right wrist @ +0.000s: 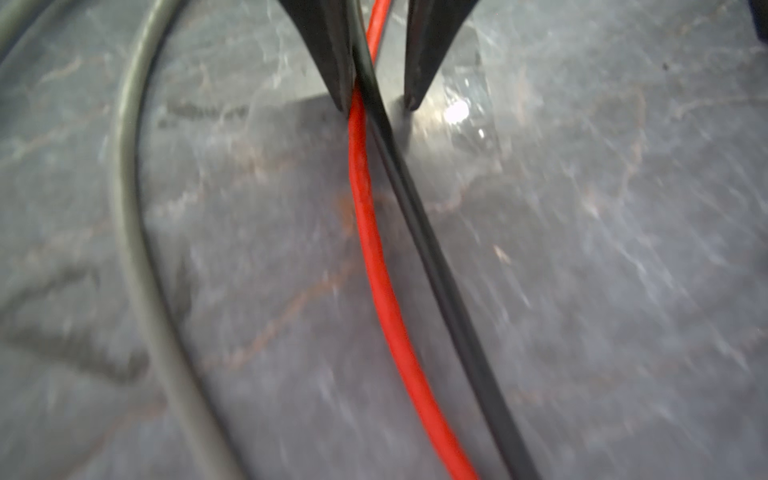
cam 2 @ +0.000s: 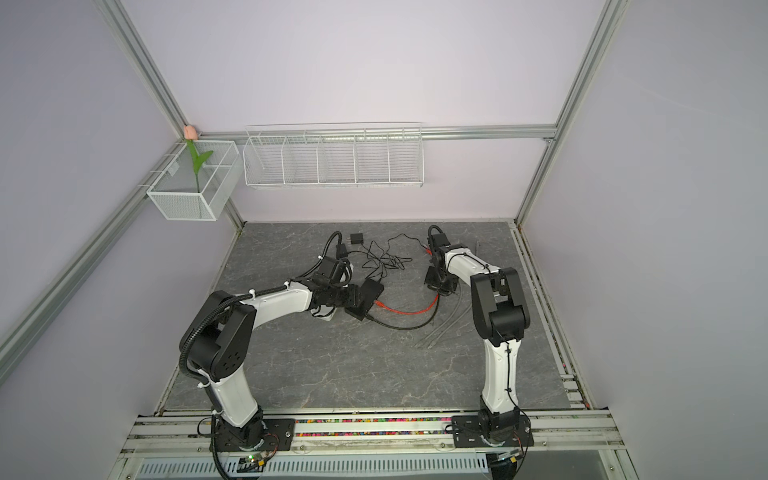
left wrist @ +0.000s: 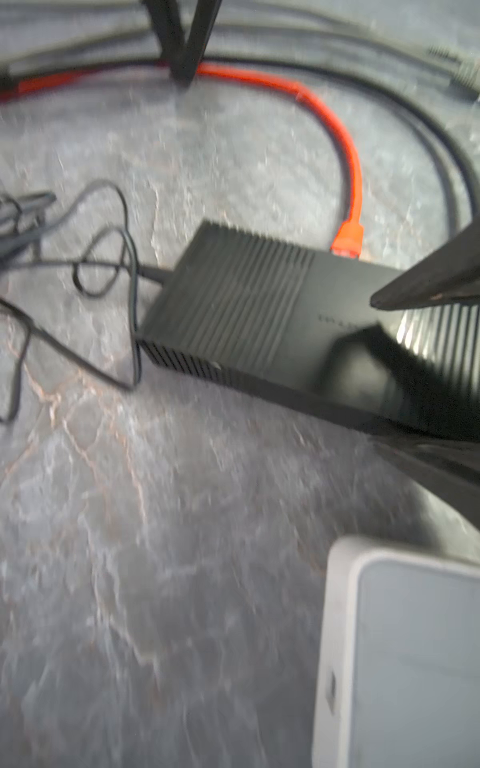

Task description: Insert the plug into the switch port

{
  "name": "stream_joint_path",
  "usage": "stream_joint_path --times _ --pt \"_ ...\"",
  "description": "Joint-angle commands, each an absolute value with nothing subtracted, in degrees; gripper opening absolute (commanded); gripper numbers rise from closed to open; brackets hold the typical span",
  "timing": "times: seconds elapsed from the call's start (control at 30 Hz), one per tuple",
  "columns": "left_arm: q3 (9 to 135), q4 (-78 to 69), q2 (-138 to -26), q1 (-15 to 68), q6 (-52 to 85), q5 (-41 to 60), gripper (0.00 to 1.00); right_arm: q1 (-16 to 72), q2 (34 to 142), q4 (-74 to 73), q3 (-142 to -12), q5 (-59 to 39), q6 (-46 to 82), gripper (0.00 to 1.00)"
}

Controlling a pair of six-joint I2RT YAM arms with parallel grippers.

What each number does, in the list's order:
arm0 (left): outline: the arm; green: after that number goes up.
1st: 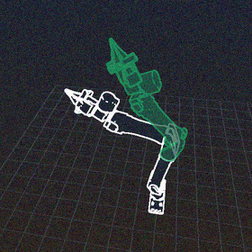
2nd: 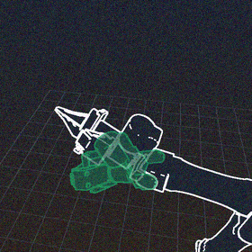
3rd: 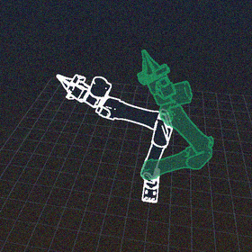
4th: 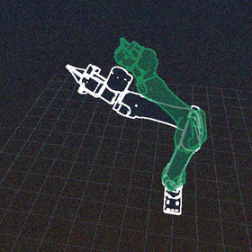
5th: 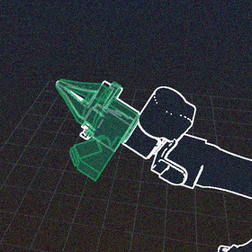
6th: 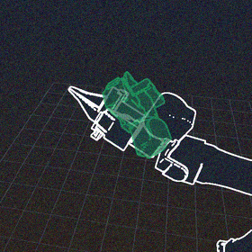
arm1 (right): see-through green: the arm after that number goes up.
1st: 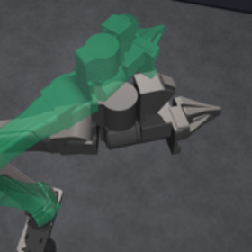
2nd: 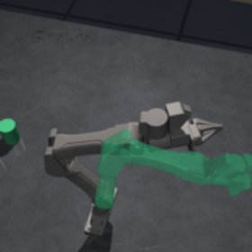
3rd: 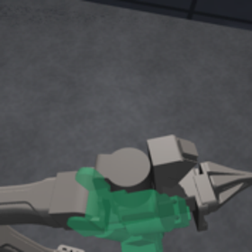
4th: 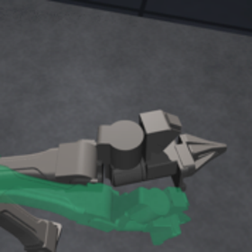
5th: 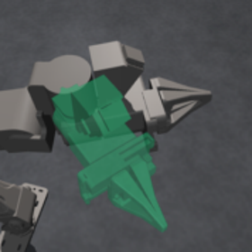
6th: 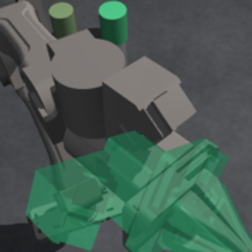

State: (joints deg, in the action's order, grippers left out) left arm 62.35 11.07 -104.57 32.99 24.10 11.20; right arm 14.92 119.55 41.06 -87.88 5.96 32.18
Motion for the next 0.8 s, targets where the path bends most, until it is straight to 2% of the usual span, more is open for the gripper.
stream_joint_path --times 0.0,0.23,0.5,0.6,0.67,0.77 --pt "60.58 6.68 -104.48 33.14 26.72 16.92 0.49 14.53 118.55 45.07 -90.99 8.08 30.33 0.32" --pt "57.34 6.5 -97.65 30.4 26.36 17.92 0.48 14.52 113.07 45.25 -92.79 13.21 26.31 0.47" --pt "55.5 9.38 -88.0 28.59 25.16 17.03 0.48 13.31 124.66 42.82 -109.94 5.2 13.02 0.48" --pt "53.48 10.02 -84.78 28.48 24.72 15.97 0.48 12.27 132.44 47.7 -121.51 5.51 9.55 0.42" --pt "52.35 9.84 -83.1 28.44 24.62 15.73 0.48 12.16 137.36 50.99 -129.49 4.41 6.46 0.27" --pt "51.23 9.76 -81.34 28.29 24.6 15.78 0.48 12.13 143.33 54.38 -139.38 4.32 3.66 0.25"
